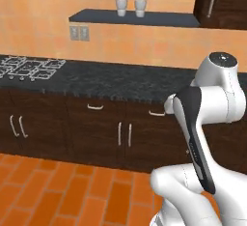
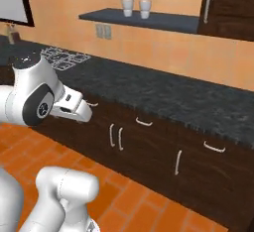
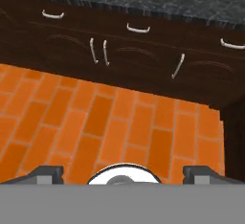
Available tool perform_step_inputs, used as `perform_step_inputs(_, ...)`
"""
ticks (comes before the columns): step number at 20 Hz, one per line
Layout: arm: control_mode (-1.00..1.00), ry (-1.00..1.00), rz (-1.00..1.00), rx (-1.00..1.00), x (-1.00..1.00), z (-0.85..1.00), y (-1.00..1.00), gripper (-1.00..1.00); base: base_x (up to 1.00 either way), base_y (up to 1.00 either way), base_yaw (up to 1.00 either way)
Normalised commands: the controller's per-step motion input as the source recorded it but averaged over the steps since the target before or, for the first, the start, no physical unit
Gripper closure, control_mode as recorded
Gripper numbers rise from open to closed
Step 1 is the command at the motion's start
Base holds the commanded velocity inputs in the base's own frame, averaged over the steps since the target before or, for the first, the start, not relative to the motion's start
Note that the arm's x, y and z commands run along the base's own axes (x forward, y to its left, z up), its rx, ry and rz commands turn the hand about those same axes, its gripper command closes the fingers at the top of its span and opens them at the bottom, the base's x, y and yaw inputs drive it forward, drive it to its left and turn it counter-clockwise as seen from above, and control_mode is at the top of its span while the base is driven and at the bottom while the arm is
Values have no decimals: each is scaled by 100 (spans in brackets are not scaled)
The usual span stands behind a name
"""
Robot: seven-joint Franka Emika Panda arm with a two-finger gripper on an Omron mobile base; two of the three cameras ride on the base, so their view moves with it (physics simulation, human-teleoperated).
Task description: Navigate to the microwave.
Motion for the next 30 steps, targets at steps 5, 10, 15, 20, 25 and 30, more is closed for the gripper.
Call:
perform_step_inputs(5, 100, 0, 0, 0, 0, 0, 0, -100, 0, 0, 100)
perform_step_inputs(10, 100, 0, 0, 0, 0, 0, 0, -100, 0, 0, 100)
perform_step_inputs(15, 100, 0, 0, 0, 0, 0, 0, -100, 0, 0, 100)
perform_step_inputs(20, 100, 0, 0, 0, 0, 0, 0, -100, 10, 0, 98)
perform_step_inputs(25, 100, 0, 0, 0, 0, 0, 0, -100, 19, -77, 54)
perform_step_inputs(30, 100, 0, 0, 0, 0, 0, 0, -100, 78, -100, 4)
